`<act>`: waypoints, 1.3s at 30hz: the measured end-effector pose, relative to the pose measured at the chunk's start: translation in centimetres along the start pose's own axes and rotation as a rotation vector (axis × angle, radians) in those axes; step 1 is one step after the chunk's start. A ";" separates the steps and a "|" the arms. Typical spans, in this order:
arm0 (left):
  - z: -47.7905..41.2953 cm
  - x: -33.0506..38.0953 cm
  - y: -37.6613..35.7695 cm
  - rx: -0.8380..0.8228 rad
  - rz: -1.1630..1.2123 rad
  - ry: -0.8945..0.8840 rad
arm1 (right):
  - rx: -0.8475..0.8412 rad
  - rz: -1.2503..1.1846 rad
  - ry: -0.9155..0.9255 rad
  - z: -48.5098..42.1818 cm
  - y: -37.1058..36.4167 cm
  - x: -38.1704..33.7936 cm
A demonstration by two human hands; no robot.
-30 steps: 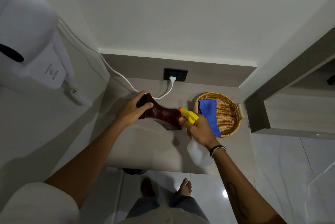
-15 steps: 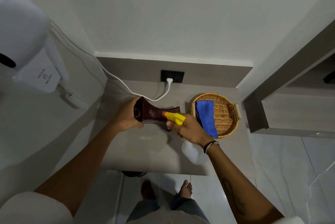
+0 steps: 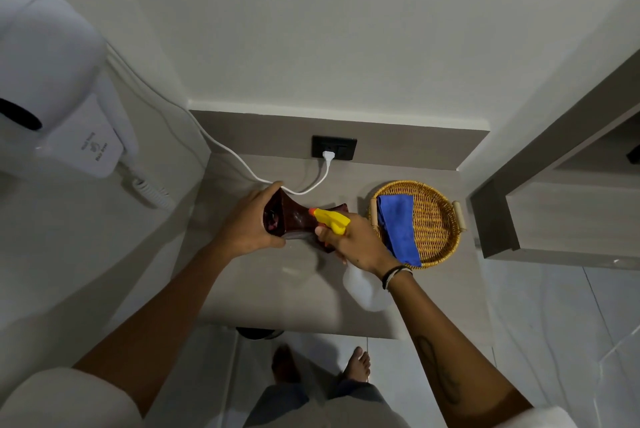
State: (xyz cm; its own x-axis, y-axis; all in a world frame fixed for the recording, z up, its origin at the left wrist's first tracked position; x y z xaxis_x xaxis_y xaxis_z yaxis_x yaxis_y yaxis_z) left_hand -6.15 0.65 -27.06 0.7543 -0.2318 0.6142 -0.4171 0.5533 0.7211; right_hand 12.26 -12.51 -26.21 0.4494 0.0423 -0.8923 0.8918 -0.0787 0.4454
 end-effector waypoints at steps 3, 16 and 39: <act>0.4 1.3 0.6 0.057 -0.053 -0.005 | 0.054 -0.010 -0.021 0.7 1.2 0.1; -2.1 4.6 1.4 0.205 -0.214 0.358 | 0.166 0.000 -0.080 3.1 5.2 0.8; -1.6 9.5 -2.3 0.035 -0.619 -0.230 | 0.137 0.032 -0.122 4.1 5.0 1.3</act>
State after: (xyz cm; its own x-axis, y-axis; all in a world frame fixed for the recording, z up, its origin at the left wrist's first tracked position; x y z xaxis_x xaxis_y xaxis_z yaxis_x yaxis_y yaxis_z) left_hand 2.75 -1.59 -23.44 0.7341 -0.6659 0.1331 0.0396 0.2376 0.9705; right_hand 17.09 -16.94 -25.47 0.4606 -0.0826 -0.8838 0.8582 -0.2130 0.4671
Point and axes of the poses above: each hand's wrist, its own z-axis away from the middle knuckle, its own y-axis out of the back of the hand, x = y × z, the point moved 8 cm from there along -z, towards the middle knuckle, and after that the axes turned 11 degrees about y, right-handed, at the moved point
